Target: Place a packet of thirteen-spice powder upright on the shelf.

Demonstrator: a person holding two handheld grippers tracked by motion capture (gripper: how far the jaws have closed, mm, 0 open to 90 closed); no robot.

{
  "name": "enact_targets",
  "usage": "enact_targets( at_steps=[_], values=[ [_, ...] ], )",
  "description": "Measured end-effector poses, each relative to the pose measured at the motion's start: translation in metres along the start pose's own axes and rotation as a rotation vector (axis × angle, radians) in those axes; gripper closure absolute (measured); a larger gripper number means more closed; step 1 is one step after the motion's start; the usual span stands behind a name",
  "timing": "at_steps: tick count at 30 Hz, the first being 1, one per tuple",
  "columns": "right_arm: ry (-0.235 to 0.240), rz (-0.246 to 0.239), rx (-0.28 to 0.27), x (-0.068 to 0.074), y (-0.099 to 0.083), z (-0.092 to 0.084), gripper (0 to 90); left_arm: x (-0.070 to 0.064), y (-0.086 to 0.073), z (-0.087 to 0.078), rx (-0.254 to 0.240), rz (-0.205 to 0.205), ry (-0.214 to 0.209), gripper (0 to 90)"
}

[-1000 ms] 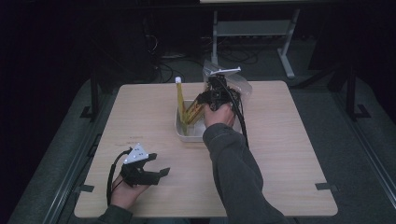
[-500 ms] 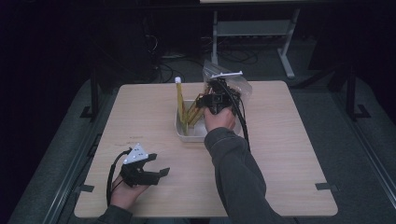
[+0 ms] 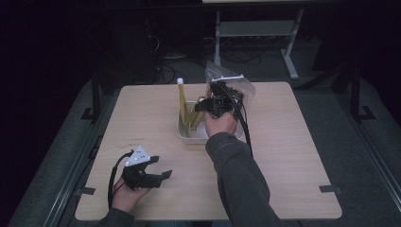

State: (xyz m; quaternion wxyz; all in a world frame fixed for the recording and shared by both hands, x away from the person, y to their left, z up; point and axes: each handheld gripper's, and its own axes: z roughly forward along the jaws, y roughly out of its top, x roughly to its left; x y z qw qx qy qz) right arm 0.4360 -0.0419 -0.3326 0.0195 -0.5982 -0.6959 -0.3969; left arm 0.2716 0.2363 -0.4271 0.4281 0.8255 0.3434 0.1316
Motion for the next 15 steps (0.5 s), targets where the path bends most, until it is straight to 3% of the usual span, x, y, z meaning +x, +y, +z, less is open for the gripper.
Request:
enact_targets(
  at_steps=[15],
  values=[
    [0.053,0.012,0.013,-0.0049,0.0005,0.0074,52.6,0.0038,-0.0018,-0.0012,0.003,-0.009,0.010,23.6]
  ],
)
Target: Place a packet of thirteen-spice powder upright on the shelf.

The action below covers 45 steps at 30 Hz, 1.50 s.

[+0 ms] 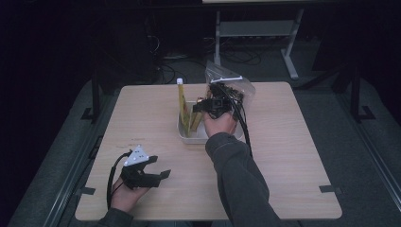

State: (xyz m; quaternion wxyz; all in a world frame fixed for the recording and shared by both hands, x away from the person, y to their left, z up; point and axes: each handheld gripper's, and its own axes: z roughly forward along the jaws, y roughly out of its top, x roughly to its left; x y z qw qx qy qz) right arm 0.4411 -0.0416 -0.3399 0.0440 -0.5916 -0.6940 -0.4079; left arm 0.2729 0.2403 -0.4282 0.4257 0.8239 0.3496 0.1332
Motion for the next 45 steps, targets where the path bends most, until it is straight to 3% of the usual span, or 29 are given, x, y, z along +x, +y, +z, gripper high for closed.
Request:
enact_targets(
  at_steps=[5,14,25,45],
  values=[
    [0.045,0.000,-0.011,-0.002,0.002,-0.003,51.2,0.001,0.000,0.000,0.000,-0.001,0.002,23.6],
    [0.077,-0.028,0.002,-0.001,-0.001,-0.005,46.9,0.002,-0.002,0.001,0.007,-0.006,0.007,23.5],
    [0.182,-0.046,0.008,-0.010,-0.018,-0.020,43.4,0.003,-0.004,0.000,0.011,-0.015,0.006,23.3],
    [0.240,-0.038,-0.014,-0.039,-0.047,-0.050,42.0,0.003,-0.005,-0.003,0.006,-0.023,0.001,22.2]
  ],
)
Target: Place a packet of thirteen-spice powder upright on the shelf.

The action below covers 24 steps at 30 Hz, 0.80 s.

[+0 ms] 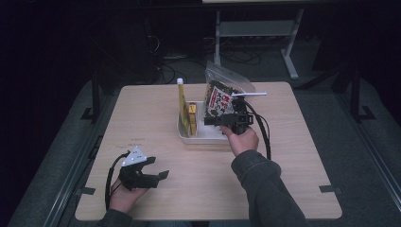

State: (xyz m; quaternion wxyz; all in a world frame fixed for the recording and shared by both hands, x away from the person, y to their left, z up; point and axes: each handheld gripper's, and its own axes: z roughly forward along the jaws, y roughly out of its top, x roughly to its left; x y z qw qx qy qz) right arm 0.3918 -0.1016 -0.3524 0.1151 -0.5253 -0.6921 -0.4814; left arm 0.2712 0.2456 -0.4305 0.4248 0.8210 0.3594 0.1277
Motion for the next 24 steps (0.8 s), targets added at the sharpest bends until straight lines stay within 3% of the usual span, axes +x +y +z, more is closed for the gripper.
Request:
enact_targets(
  at_steps=[24],
  values=[
    [0.002,0.060,0.006,-0.046,-0.044,-0.035,40.6,0.002,-0.002,0.000,0.002,-0.013,-0.002,20.0]
  ],
)
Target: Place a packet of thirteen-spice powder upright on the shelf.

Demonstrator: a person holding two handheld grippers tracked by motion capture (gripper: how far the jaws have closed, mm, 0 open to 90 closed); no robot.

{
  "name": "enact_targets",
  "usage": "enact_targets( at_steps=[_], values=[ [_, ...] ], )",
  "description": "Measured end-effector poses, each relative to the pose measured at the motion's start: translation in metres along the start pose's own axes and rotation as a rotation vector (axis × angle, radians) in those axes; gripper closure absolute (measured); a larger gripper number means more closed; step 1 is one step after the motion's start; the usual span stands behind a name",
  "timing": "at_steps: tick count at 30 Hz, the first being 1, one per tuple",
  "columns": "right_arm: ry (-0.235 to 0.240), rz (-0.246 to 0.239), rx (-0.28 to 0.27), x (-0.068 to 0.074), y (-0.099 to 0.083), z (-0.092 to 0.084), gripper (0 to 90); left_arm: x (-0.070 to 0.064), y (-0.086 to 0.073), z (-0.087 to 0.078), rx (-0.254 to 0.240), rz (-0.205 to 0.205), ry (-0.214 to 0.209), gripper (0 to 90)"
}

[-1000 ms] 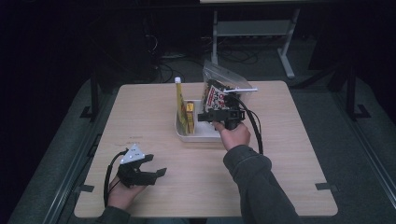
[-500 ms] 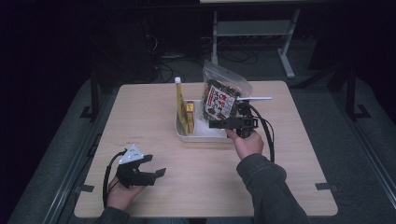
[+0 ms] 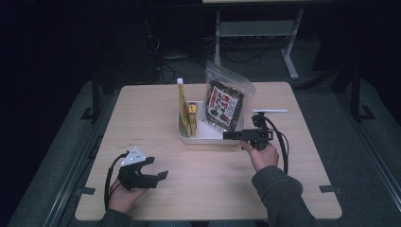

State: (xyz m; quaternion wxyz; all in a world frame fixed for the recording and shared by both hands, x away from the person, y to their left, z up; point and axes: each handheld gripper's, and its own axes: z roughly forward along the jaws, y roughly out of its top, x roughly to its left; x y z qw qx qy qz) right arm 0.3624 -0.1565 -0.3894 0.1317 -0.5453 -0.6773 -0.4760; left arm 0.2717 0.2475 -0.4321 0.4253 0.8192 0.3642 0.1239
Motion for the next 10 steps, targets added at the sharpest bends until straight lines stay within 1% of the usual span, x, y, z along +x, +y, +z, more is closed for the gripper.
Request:
enact_targets(
  at_steps=[4,10],
  values=[
    [-0.012,0.020,0.002,-0.012,-0.008,-0.005,39.8,0.000,0.000,0.001,0.005,-0.003,-0.002,19.8],
    [-0.017,0.024,-0.001,-0.021,-0.015,-0.014,38.2,0.000,0.000,0.001,0.003,-0.006,-0.008,19.5]
  ],
)
